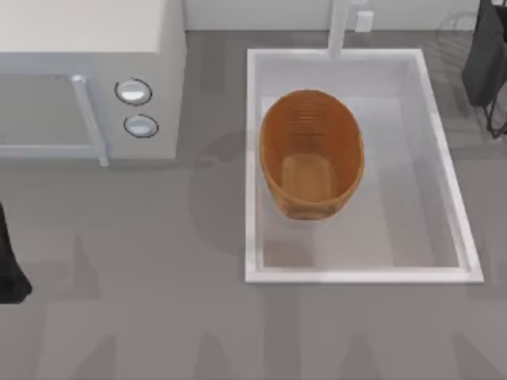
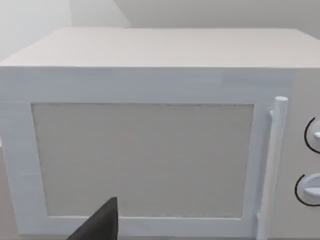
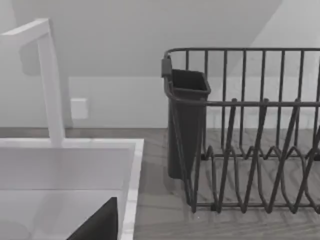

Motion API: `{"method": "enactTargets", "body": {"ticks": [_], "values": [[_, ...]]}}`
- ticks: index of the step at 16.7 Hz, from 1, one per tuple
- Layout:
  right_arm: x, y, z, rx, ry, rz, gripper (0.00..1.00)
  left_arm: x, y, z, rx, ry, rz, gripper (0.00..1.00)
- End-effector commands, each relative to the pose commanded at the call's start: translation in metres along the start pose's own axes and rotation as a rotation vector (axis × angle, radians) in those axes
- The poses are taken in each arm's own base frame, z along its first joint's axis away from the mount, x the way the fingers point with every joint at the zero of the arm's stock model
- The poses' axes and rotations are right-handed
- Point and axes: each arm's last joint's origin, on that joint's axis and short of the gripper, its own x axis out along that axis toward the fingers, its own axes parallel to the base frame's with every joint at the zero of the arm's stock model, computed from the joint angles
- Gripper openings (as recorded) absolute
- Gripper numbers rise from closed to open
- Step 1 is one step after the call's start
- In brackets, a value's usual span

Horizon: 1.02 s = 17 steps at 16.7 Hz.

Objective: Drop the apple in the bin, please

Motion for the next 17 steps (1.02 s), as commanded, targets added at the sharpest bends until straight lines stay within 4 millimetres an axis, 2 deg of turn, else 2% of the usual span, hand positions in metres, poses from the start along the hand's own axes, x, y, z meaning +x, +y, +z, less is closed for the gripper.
{"method": "enactTargets", "body": {"ticks": [4,9,13,17], "values": [[0.001,-0.002,0.001,-0.023,0.039,-0.022,1.0,0.0,0.0,0.0,0.0,0.0,0.0,1.0],[0.01,-0.006,0.019,-0.227,0.321,-0.03,1.0,0.0,0.0,0.0,0.0,0.0,0.0,1.0],[0.039,-0.008,0.037,-0.478,0.625,0.079,1.0,0.0,0.0,0.0,0.0,0.0,0.0,1.0],[0.071,-0.009,0.052,-0.665,0.802,0.217,1.0,0.0,0.0,0.0,0.0,0.0,0.0,1.0]]}}
